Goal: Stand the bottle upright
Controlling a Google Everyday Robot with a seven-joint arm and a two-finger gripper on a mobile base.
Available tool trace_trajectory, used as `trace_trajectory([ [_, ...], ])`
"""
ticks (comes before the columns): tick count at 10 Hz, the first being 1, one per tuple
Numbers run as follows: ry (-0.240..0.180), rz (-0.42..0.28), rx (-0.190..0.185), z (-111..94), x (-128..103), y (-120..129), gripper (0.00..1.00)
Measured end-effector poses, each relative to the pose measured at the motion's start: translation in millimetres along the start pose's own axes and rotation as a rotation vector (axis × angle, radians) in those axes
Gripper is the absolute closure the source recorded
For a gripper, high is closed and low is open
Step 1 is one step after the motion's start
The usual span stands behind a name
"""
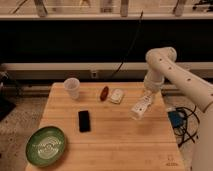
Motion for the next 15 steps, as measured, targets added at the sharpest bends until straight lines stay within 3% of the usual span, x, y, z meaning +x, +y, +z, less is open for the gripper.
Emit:
trace_trajectory([
  [15,-0.028,-0.006,0.082,12,17,12,1.0],
])
